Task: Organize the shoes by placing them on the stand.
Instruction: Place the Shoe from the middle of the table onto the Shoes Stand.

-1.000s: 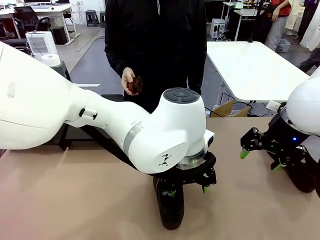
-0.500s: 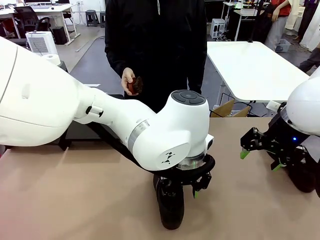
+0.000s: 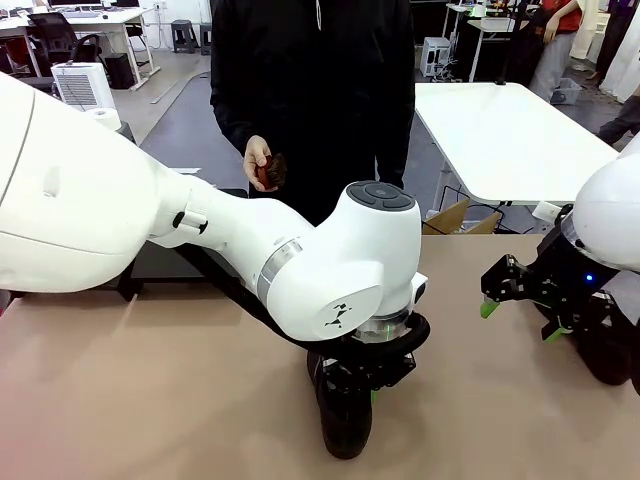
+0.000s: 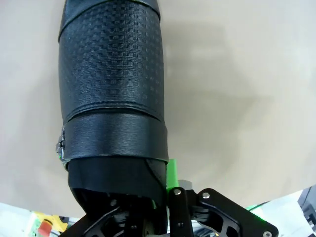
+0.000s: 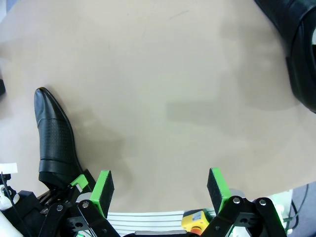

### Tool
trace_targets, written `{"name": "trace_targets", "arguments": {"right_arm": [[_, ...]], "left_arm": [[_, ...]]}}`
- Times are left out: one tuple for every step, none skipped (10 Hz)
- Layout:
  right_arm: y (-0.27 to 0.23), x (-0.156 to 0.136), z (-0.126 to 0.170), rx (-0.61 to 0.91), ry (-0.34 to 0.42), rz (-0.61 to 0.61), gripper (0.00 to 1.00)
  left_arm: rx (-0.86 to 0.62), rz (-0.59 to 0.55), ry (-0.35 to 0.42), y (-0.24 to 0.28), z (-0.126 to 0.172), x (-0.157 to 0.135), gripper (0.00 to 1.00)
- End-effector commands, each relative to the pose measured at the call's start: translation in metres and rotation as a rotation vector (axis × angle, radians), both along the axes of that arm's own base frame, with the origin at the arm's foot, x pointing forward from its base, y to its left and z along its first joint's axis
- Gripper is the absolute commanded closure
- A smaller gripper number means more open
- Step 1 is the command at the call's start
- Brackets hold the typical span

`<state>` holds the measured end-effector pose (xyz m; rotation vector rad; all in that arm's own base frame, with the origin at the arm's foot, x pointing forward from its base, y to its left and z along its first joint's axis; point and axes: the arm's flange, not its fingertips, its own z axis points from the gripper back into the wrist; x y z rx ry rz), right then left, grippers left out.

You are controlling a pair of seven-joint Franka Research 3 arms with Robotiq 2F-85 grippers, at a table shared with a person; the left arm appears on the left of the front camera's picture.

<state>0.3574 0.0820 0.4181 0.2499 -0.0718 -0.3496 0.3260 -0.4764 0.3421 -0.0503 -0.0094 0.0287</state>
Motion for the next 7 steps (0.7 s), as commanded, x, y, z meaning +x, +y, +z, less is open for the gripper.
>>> {"name": "trace_targets", "arguments": {"right_arm": [[0.0, 0.0, 0.001, 0.007, -0.001, -0.003, 0.0], [0.0, 0.0, 0.001, 0.007, -0.001, -0.003, 0.0], [0.0, 0.0, 0.001, 0.007, -0.001, -0.003, 0.0], [0.0, 0.0, 0.001, 0.007, -0.001, -0.003, 0.0], [0.0, 0.0, 0.001, 0.007, -0.001, -0.003, 0.0], [0.0, 0.0, 0.001, 0.007, -0.001, -0.003, 0.0], [0.0, 0.0, 0.001, 0.007, -0.001, -0.003, 0.0]], "left_arm": [[-0.008, -0.008, 0.01, 0.001, 0.004, 0.001, 1.0], [-0.01, -0.009, 0.014, 0.004, 0.006, -0.001, 1.0], [-0.025, -0.014, 0.027, 0.005, 0.011, -0.003, 1.0], [-0.06, -0.04, 0.036, 0.022, 0.036, -0.012, 1.0], [-0.094, -0.033, -0.017, 0.049, 0.072, -0.015, 1.0], [-0.105, -0.034, -0.093, 0.083, 0.111, -0.016, 1.0], [-0.098, -0.054, -0.168, 0.114, 0.142, -0.014, 1.0]]}}
